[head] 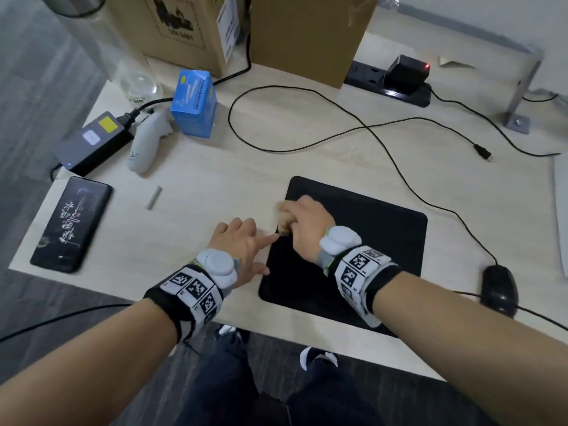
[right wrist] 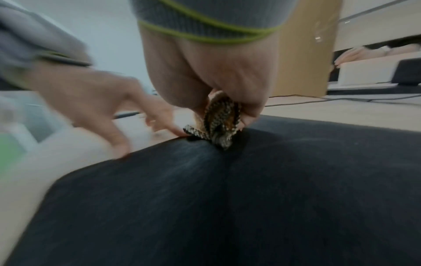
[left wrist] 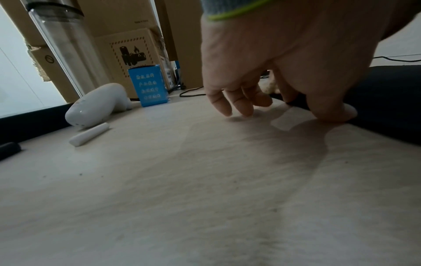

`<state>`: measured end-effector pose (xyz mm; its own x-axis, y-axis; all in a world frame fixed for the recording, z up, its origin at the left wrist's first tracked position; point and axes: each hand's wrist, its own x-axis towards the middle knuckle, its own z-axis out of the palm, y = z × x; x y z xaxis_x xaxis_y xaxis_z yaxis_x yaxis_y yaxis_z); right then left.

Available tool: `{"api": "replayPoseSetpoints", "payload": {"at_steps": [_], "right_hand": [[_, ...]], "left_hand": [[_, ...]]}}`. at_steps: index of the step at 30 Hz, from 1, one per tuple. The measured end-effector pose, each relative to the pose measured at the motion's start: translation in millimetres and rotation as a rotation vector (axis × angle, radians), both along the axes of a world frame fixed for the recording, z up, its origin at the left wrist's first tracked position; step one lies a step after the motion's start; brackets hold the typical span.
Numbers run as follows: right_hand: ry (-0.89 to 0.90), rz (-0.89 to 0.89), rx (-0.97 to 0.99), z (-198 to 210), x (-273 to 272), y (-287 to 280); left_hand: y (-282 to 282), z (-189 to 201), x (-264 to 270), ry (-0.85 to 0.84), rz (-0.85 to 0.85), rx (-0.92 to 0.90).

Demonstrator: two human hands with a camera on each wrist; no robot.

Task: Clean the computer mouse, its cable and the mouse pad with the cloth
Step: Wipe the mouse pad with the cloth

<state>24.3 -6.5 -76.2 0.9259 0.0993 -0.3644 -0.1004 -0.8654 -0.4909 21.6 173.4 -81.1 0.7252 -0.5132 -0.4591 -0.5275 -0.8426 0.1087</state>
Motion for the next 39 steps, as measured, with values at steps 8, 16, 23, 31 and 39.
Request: {"api": "replayPoseSetpoints", "payload": {"at_steps": [8,16,23,31,39], "right_hand": [[0.349,0.351,0.174,25.3,-84.5,-7.9],[-0.076,0.017,-0.017,21.0,-32.9,-55.4],[-0.253,0.413,-0.304,19.3,-65.9,-35.1],[-0.114,0.311,-0.219,2.8,-50.8,-30.0],[-0.066,0.407,-0.027,-17.9,-102.4,0.6]], "left_hand": [[-1.1,-0.3,-2.3,0.043,0.028,0.026],[-1.4,2.7,-12.4,0.026,0.012,0.001],[-1.4,7.5,-12.2,0.004,0.008,-0.049],[-3.4,5.4,-1.5,-0.008,-0.060,-0.019],[-6.9,6.8,-7.6,-0.036,-0.036,0.038]]}}
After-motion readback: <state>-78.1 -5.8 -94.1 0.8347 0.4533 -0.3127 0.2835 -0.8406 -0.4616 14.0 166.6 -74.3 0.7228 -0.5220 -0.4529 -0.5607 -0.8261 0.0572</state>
